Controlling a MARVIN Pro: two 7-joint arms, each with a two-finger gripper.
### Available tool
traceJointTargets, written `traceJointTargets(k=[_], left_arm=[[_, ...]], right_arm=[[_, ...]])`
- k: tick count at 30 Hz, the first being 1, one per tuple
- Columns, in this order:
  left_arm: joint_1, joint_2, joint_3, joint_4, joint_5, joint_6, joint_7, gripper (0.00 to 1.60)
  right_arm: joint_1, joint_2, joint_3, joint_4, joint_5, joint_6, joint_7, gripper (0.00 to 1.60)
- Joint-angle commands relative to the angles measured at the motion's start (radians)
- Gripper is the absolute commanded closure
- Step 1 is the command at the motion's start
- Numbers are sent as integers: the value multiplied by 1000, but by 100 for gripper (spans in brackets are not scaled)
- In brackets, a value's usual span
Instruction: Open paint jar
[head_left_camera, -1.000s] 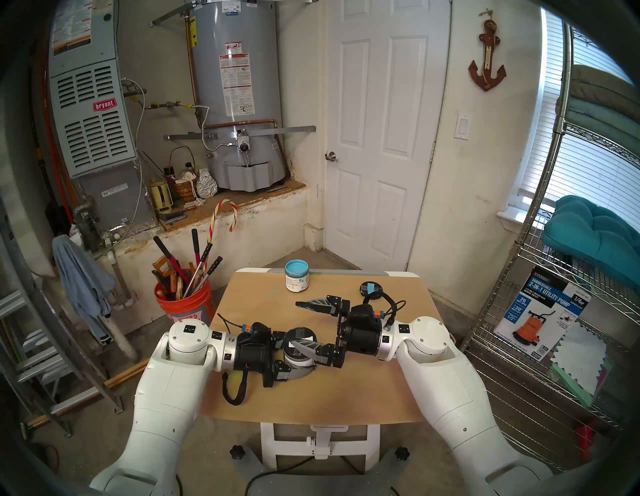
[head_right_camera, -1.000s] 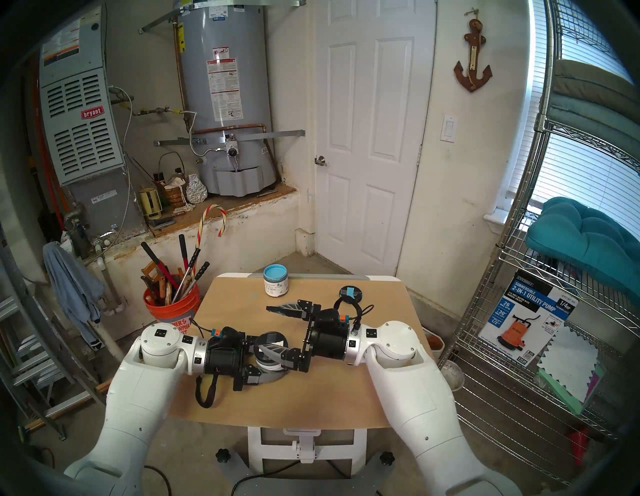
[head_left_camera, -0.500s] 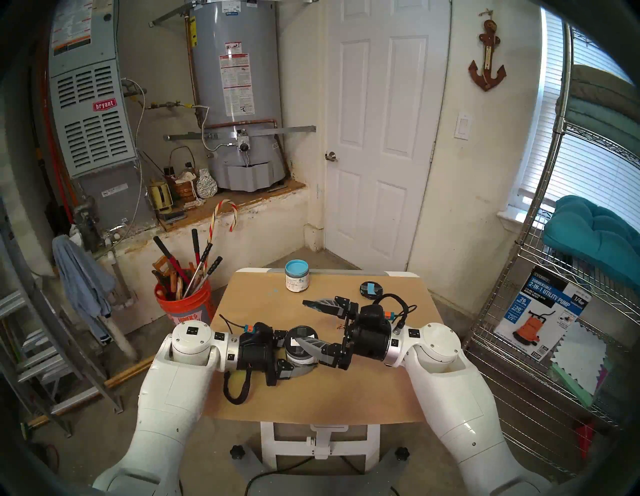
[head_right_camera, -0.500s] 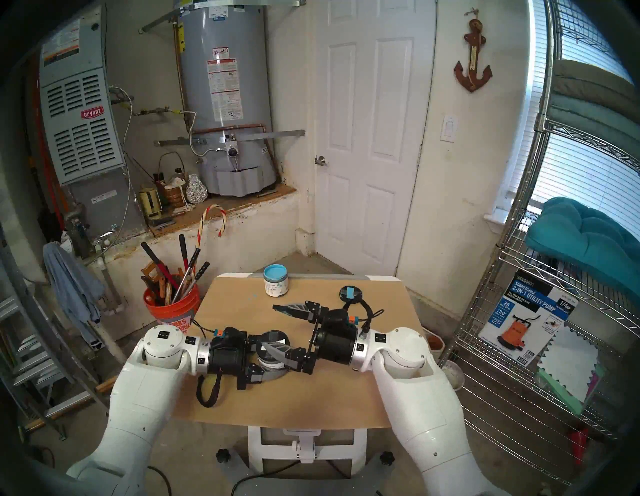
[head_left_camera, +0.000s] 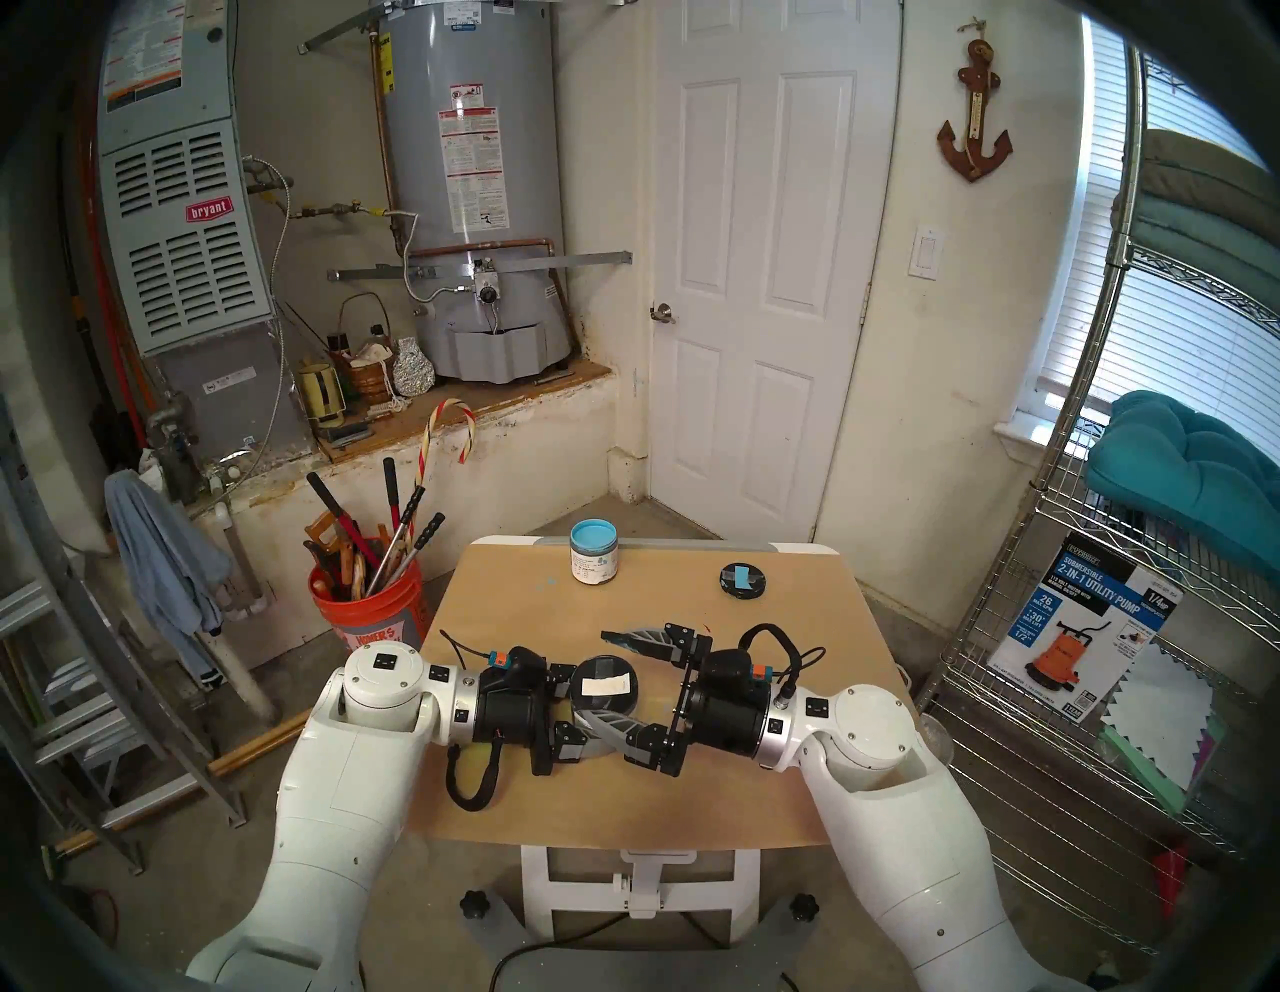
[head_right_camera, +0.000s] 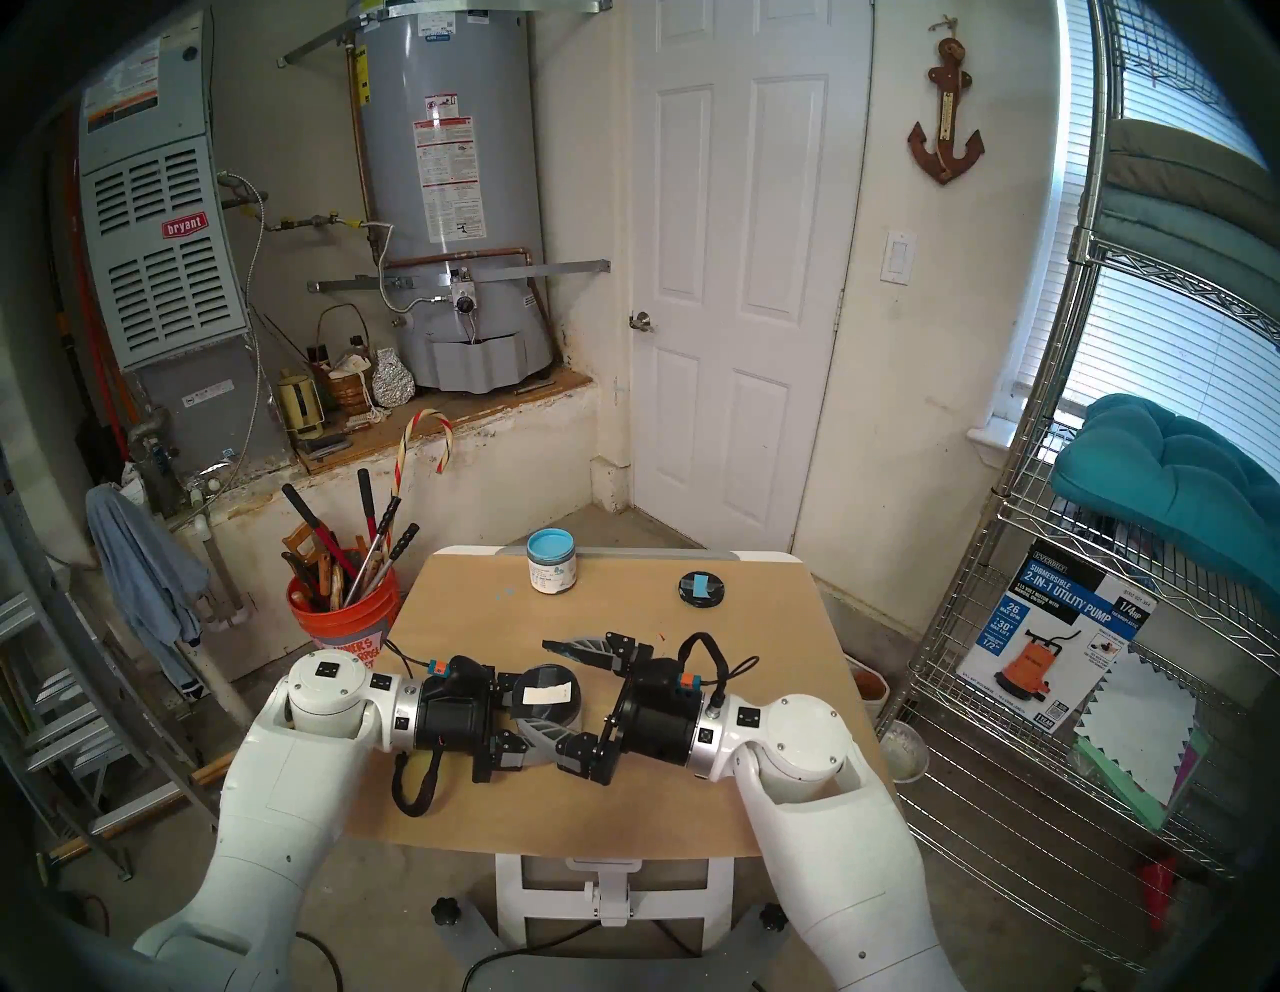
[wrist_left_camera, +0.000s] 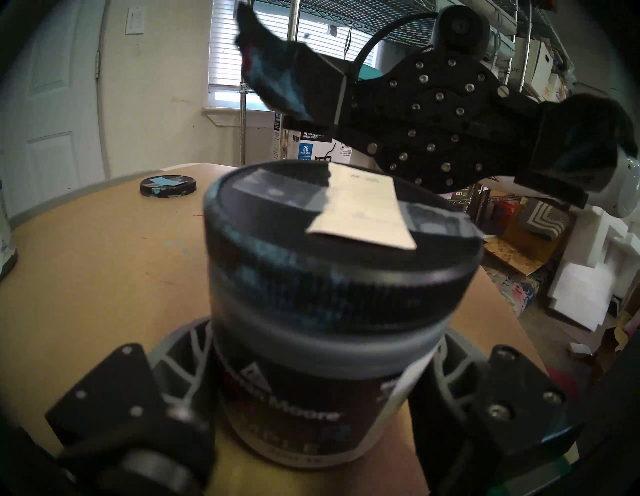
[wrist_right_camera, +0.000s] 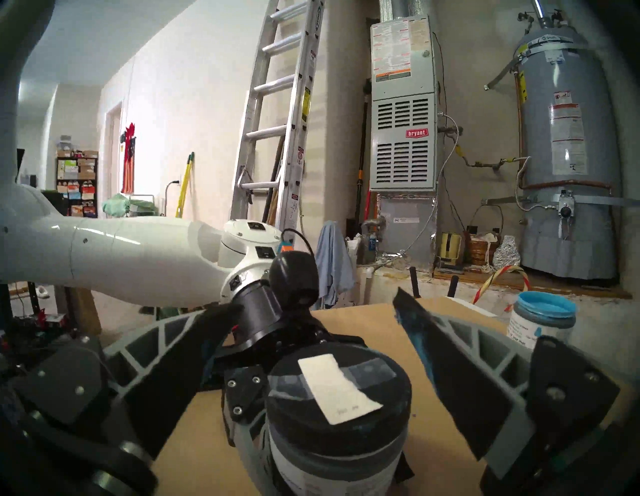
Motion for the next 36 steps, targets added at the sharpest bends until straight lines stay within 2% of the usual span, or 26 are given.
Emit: traceJointTargets(k=[1, 15, 36], left_arm=[[-2, -5, -5, -20, -9, -2, -2, 160], [0, -11, -13, -21, -5, -3, -9, 160], [1, -19, -24, -18, 6, -5, -13, 160]], right_arm=[[-47, -31, 1, -47, -15, -37, -54, 0], [-82, -38, -6, -83, -44, -39, -98, 0], [-80, -63, -28, -94, -166, -45, -202, 0]])
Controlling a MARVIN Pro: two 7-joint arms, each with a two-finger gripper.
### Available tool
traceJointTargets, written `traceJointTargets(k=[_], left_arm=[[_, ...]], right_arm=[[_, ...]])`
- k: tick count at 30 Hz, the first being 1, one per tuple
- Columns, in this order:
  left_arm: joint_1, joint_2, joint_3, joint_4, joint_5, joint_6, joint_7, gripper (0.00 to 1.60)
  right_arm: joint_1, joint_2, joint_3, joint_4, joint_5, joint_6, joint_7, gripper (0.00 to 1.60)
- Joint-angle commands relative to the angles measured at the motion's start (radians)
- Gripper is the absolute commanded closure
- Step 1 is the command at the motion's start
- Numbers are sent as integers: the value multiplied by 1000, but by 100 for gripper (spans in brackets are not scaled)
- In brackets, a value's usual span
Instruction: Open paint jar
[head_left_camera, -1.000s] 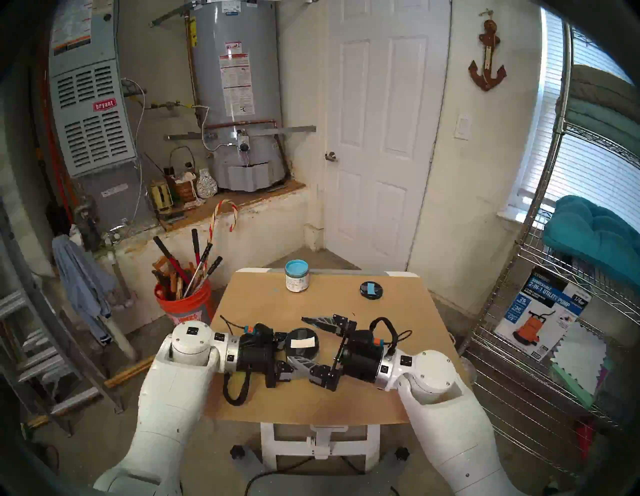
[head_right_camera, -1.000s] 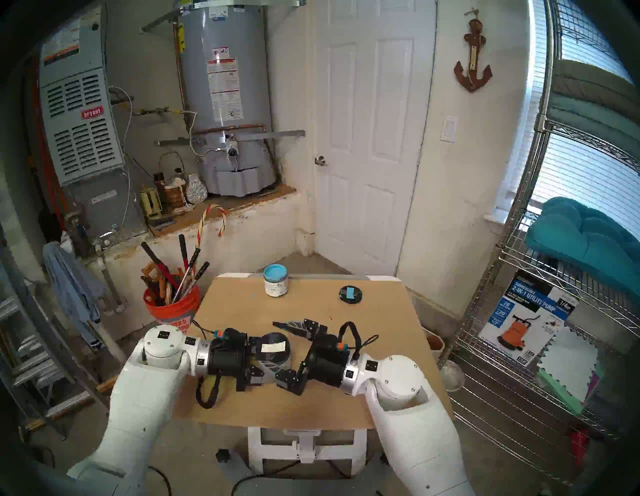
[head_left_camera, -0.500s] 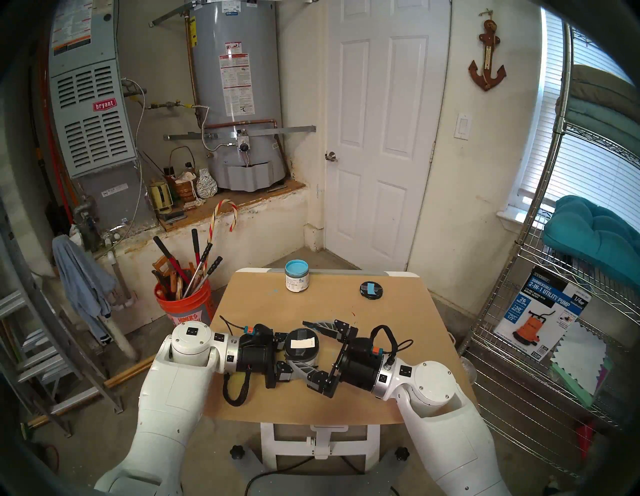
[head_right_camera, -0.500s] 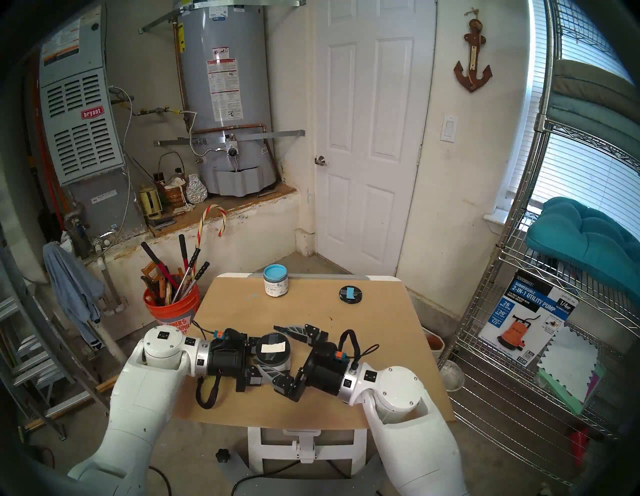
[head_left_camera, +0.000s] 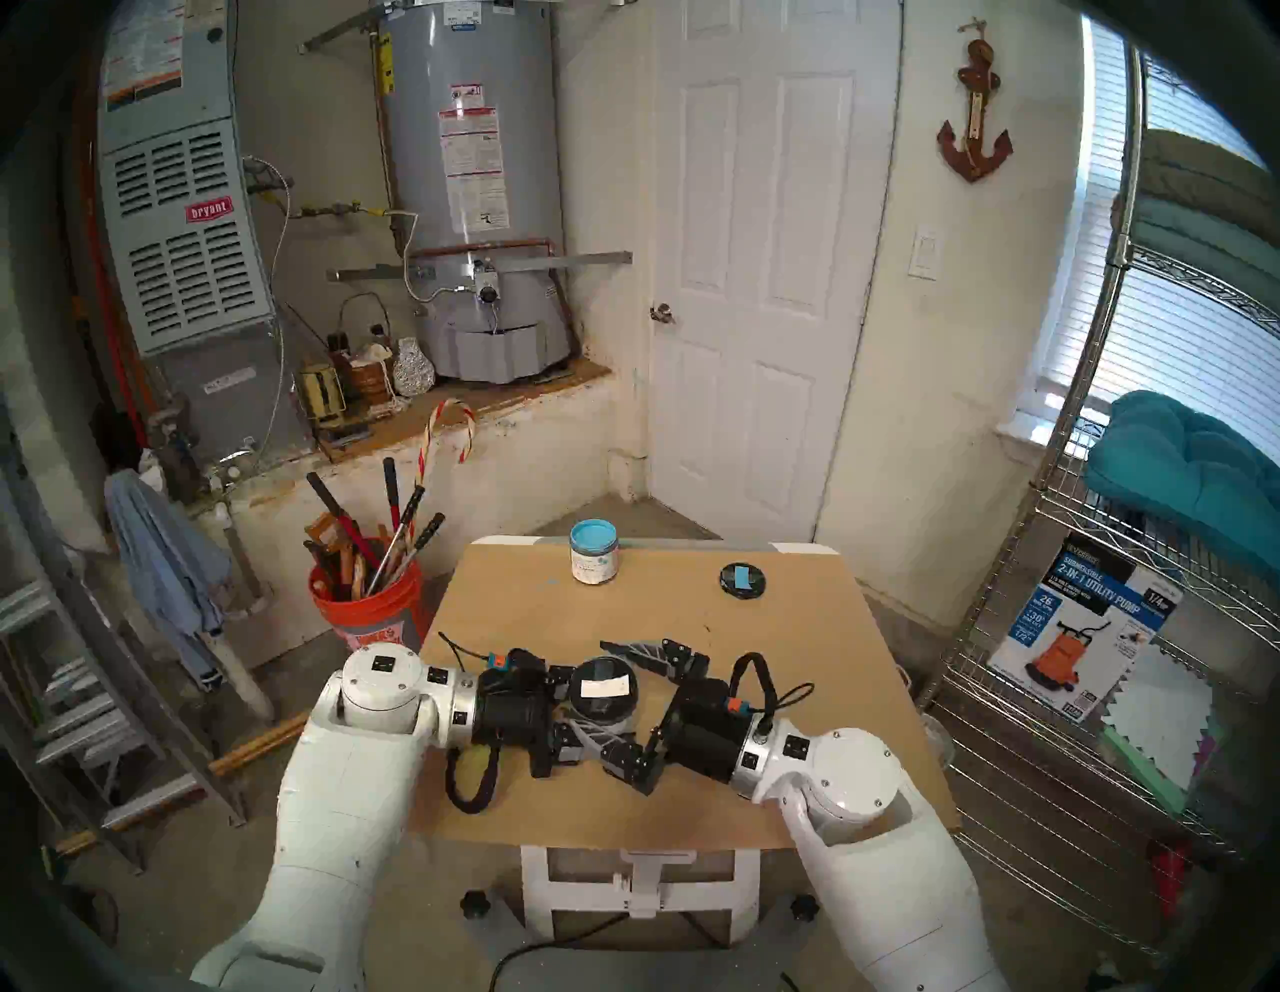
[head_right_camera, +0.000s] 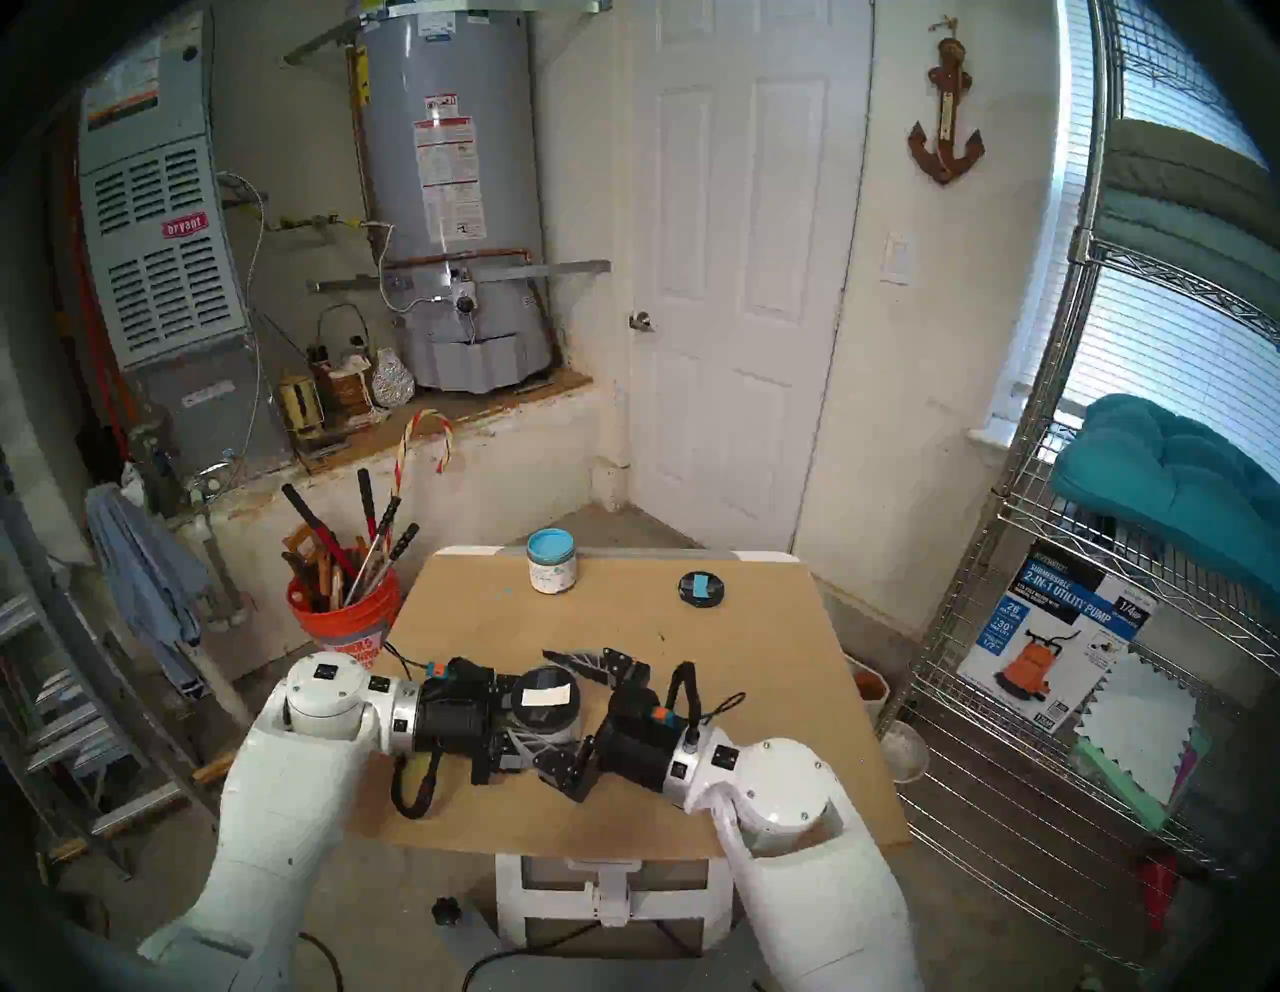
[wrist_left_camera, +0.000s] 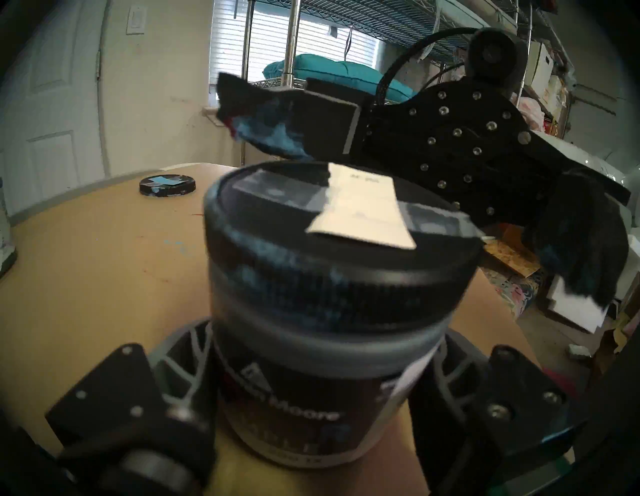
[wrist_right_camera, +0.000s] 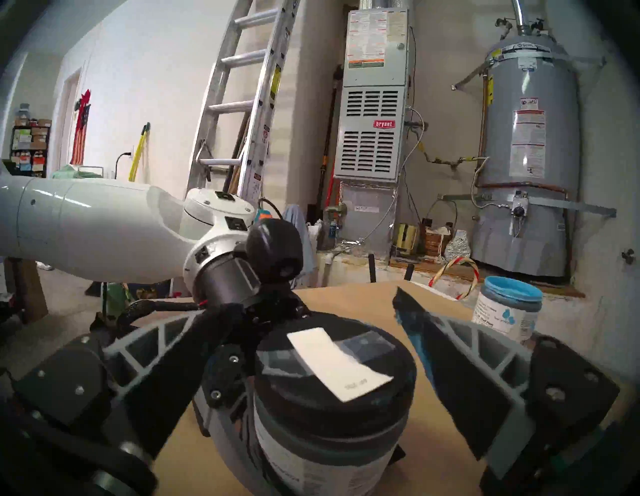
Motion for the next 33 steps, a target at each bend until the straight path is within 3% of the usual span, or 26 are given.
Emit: traceJointTargets(k=[1, 16, 27, 28, 31, 33], left_arm=[[-6, -5, -4, -11, -10, -4, 1, 160], [-1, -8, -11, -22, -7, 0, 1, 160], [2, -9, -16, -22, -4, -1, 1, 160], [2, -9, -16, -22, -3, -2, 1, 160], [2, -9, -17, -23, -3, -1, 1, 160], [2, -9, -18, -25, -2, 0, 1, 160]], right_arm=[[15, -22, -8, -24, -15, 6, -24, 0], [31, -53, -16, 1, -47, 53, -63, 0], [47, -45, -21, 10, -40, 66, -48, 0], [49, -41, -22, 8, -40, 75, -44, 13], [55, -35, -19, 15, -37, 79, -32, 76], [65, -28, -18, 16, -37, 91, -16, 83]])
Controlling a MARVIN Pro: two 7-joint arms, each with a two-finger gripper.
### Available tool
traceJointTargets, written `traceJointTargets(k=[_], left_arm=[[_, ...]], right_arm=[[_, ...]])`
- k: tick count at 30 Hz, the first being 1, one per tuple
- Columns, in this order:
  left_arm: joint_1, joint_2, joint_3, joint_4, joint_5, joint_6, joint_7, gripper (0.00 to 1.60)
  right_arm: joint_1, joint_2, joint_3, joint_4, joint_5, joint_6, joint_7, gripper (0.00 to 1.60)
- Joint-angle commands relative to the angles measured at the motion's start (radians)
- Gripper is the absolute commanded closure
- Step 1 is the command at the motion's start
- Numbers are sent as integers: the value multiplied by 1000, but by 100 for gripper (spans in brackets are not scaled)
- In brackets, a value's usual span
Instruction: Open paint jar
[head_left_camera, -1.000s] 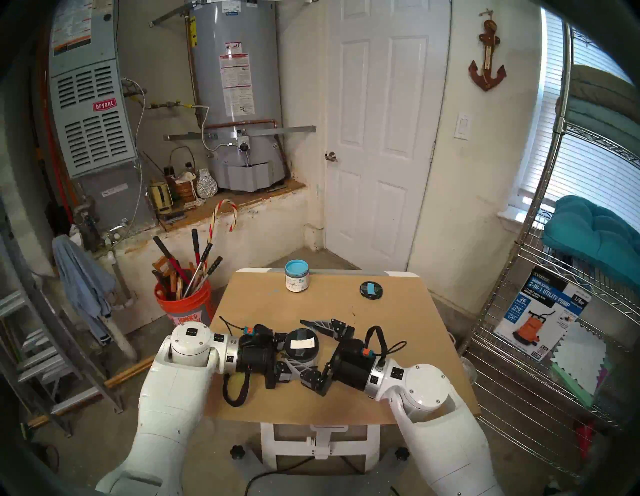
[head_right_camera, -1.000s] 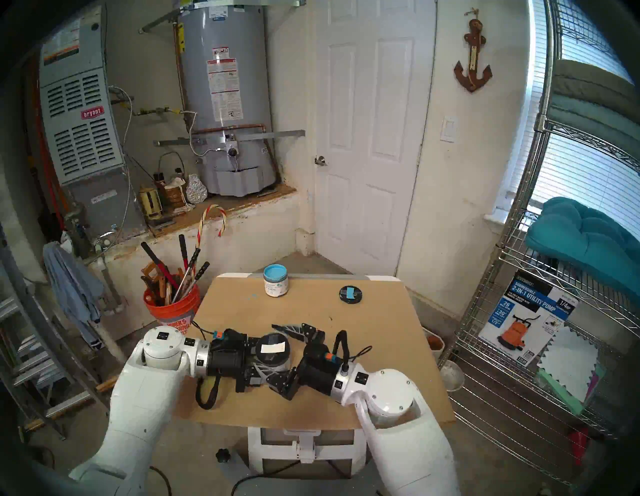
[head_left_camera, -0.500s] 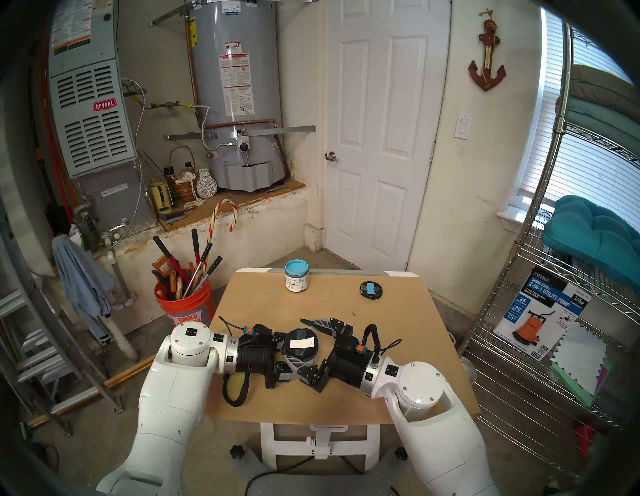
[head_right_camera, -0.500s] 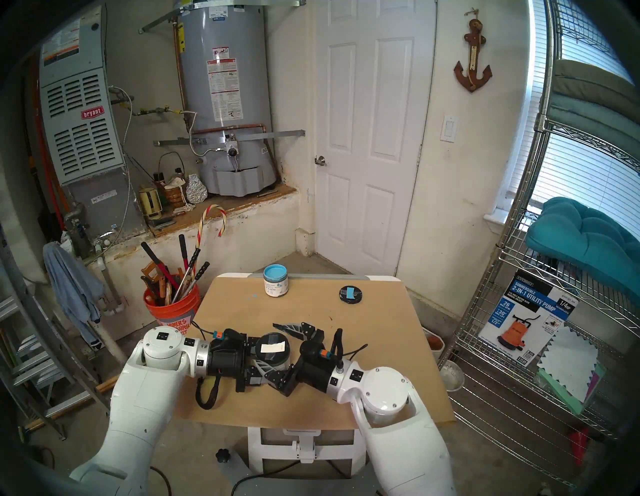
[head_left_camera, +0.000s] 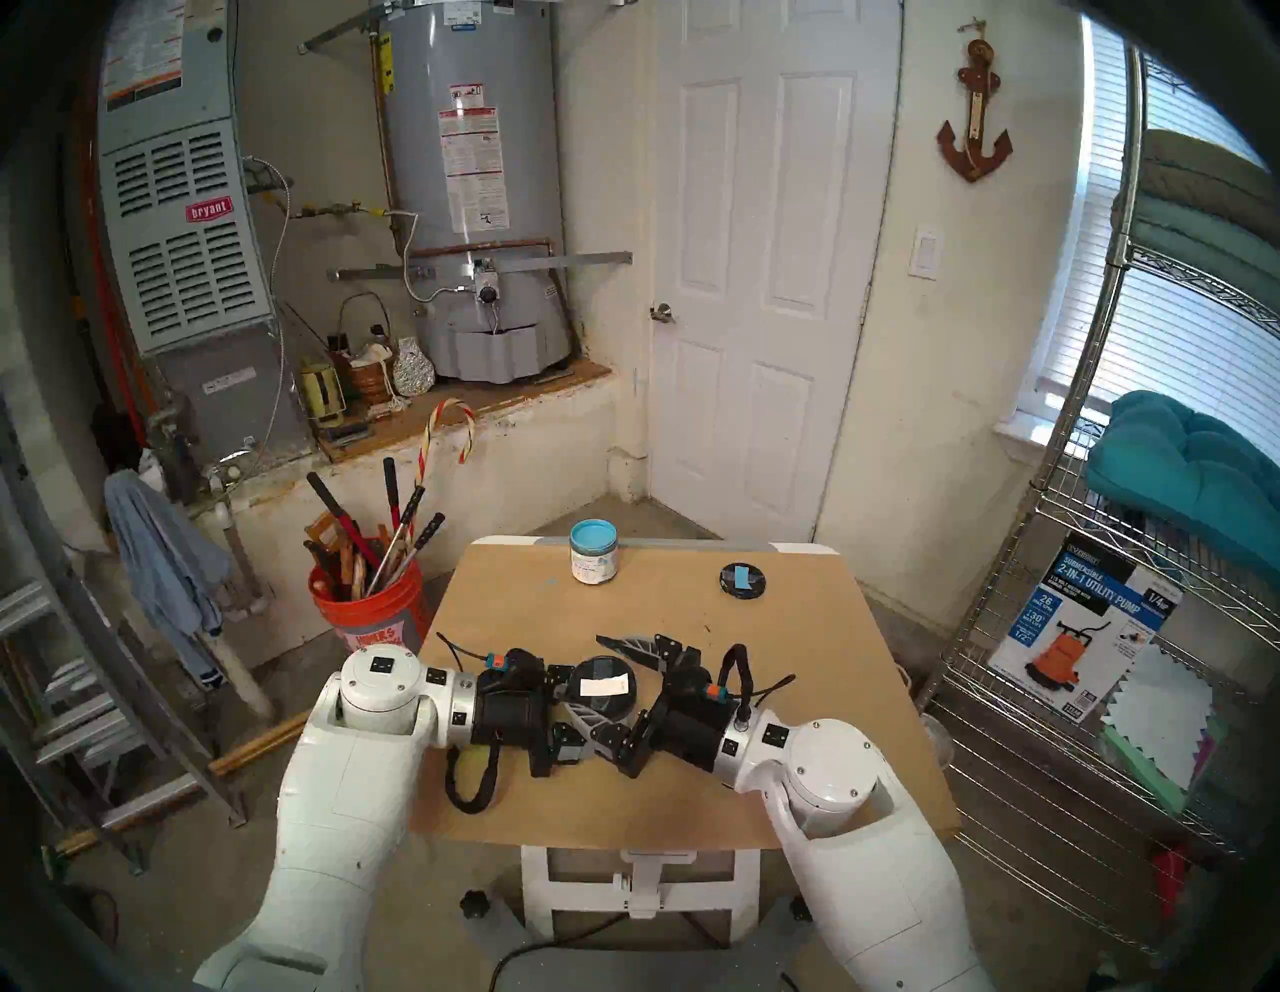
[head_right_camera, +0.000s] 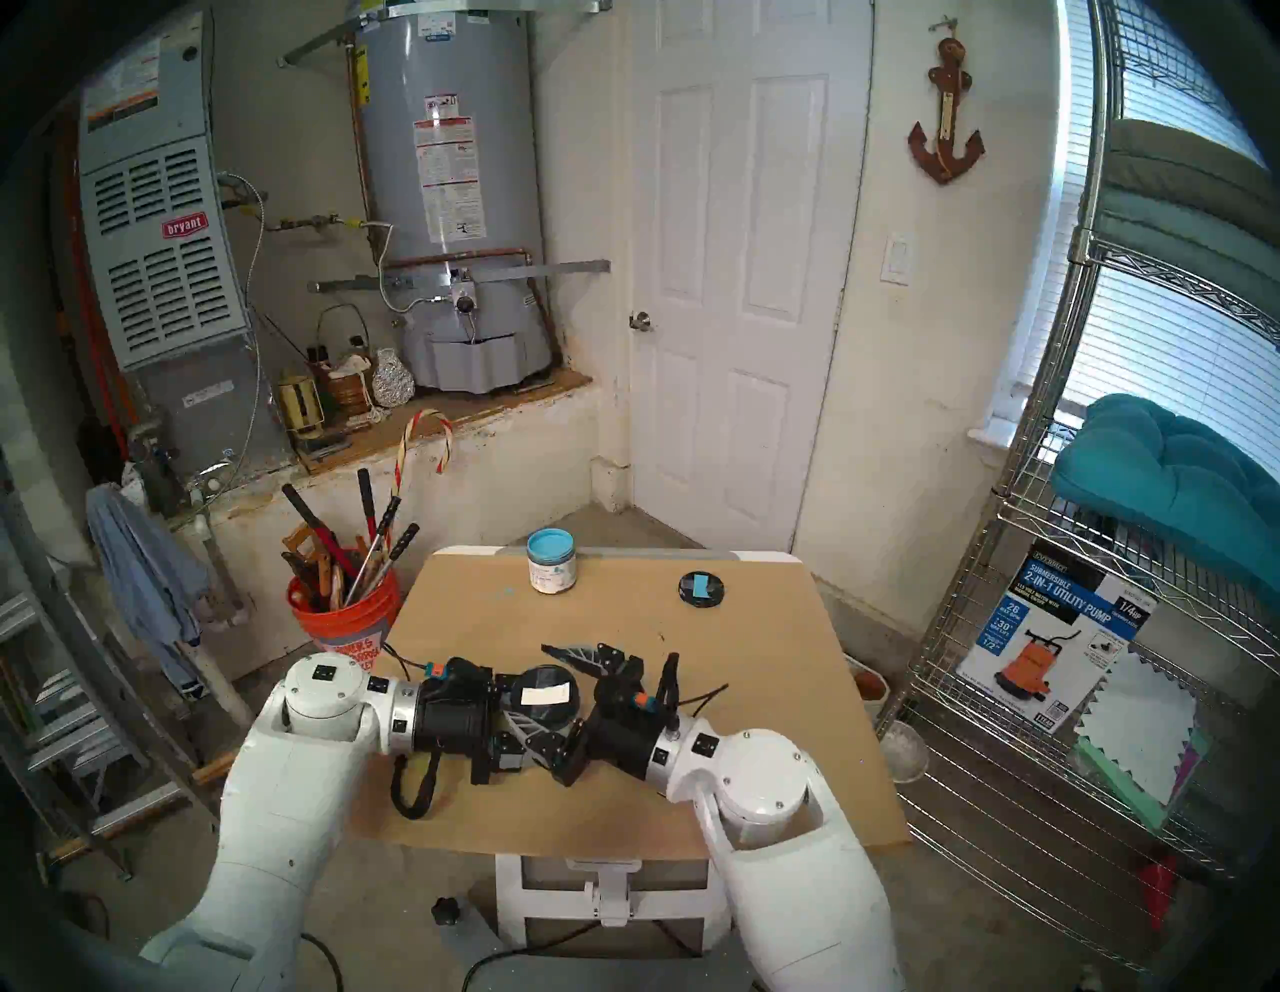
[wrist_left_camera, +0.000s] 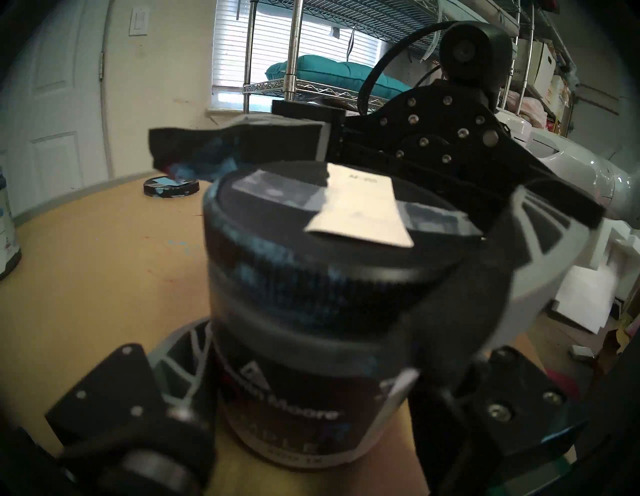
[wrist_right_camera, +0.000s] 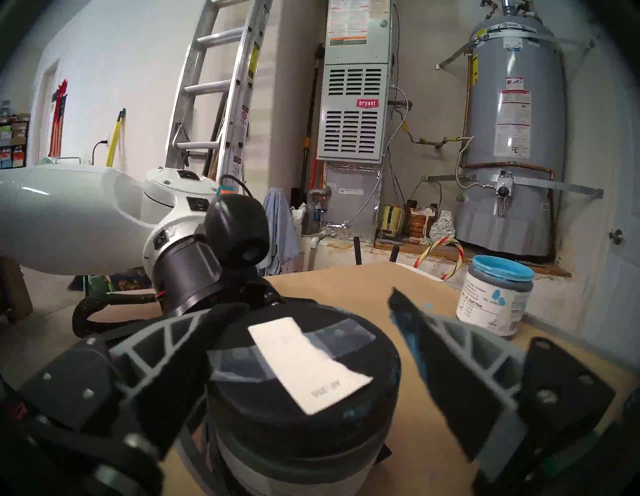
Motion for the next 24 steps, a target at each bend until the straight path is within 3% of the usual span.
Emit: traceJointTargets(k=[1, 7, 9, 14, 18, 24], left_arm=[[-2, 0, -3, -21, -10, 3, 0, 160], [-4, 0, -5, -22, -10, 4, 0, 160], [-4, 1, -5, -23, -9, 6, 0, 160], [-5, 2, -5, -23, -7, 8, 0, 160], [-6, 2, -6, -22, -6, 9, 0, 160], [-8, 4, -8, -15, -6, 8, 0, 160]], right_arm=[[40, 9, 0, -13, 11, 31, 33, 83], [67, 31, -5, -1, 9, 29, 78, 90], [89, 37, -6, 24, 16, 14, 101, 112], [161, 33, 5, 107, 105, -16, 199, 105], [210, 25, 11, 165, 166, -23, 258, 122], [269, 19, 12, 223, 199, -26, 324, 120]])
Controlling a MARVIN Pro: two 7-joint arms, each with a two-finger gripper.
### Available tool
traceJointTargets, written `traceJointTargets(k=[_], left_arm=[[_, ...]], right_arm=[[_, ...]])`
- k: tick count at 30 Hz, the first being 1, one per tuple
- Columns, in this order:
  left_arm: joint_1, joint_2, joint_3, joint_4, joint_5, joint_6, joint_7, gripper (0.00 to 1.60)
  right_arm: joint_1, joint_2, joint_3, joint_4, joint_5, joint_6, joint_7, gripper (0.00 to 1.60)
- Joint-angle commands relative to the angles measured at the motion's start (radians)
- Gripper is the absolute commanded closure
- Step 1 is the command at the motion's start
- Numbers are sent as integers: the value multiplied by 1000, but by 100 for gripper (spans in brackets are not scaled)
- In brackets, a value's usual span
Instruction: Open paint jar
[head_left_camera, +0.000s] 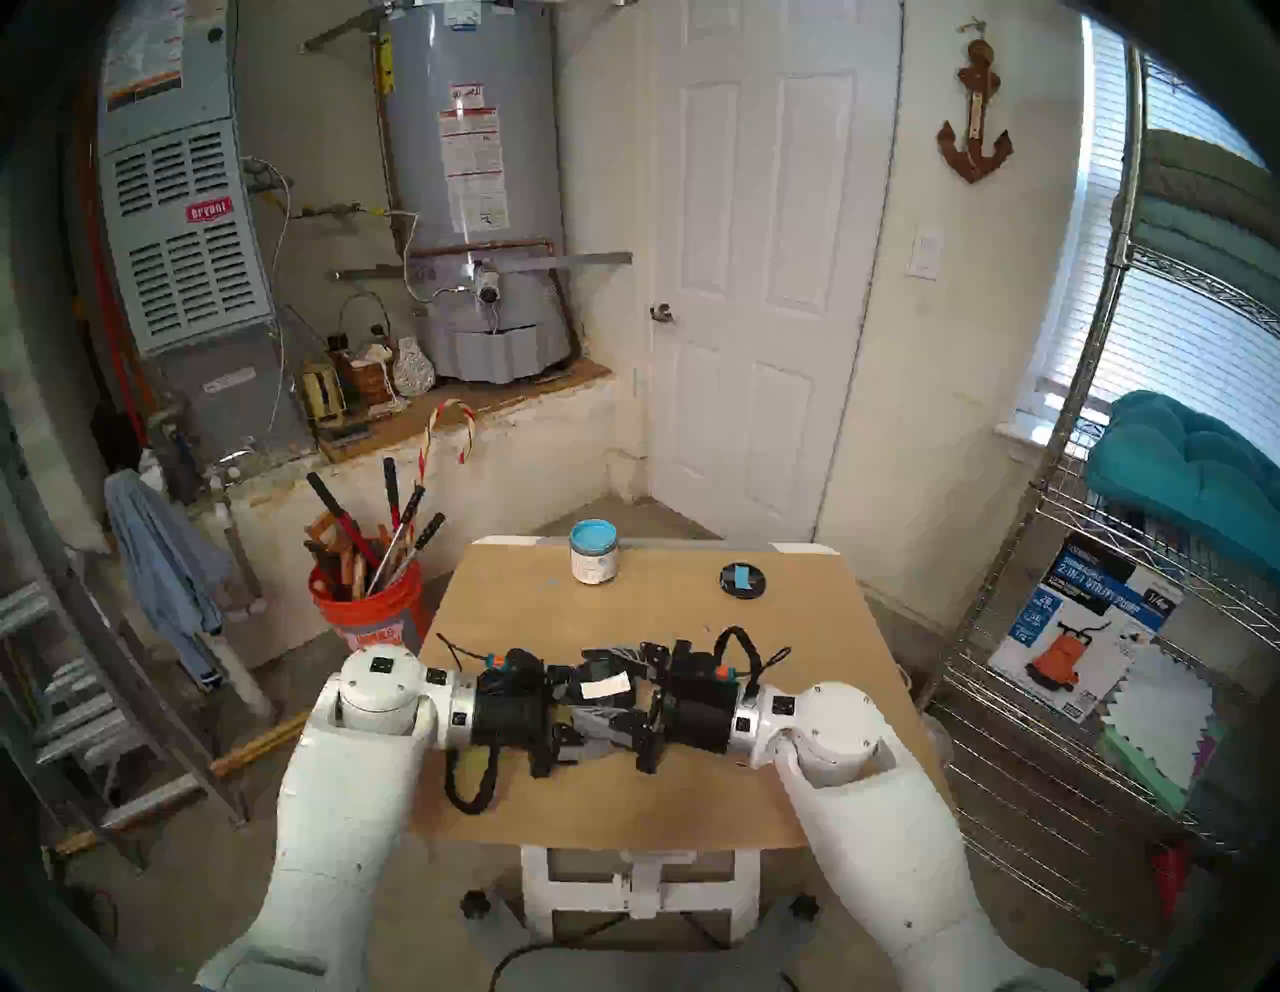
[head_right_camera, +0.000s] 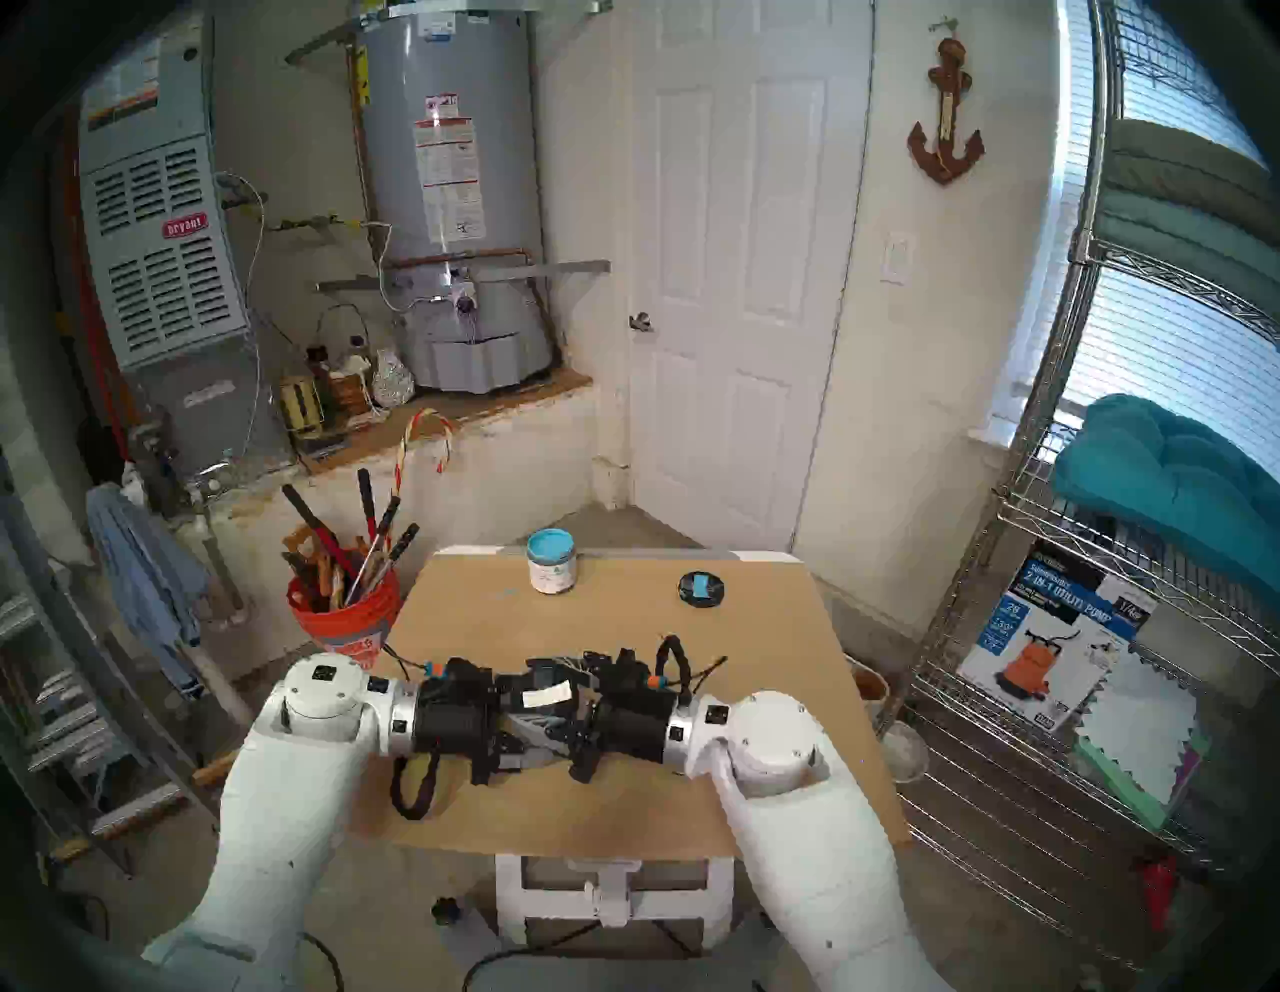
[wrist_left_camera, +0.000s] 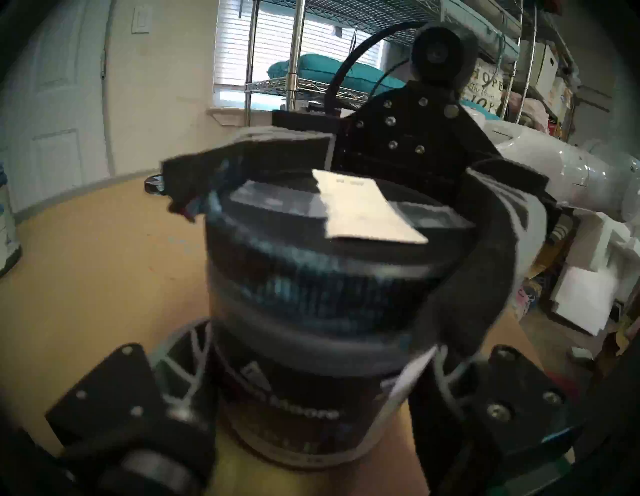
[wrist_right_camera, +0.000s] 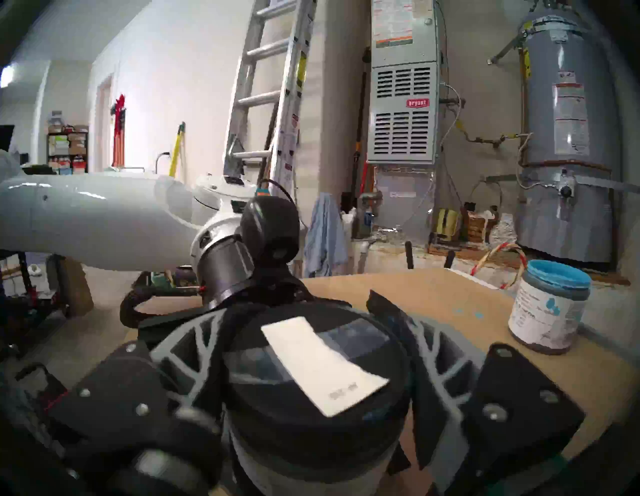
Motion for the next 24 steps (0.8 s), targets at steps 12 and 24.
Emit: traceJointTargets(k=[12, 24], left_arm=[[-14, 6, -5, -4, -11, -3, 1, 160], [-23, 5, -2, 9, -13, -8, 1, 160]], right_arm=[[141, -34, 28, 66, 111, -12, 155, 127], [121, -53, 56, 45, 118, -17, 144, 117]])
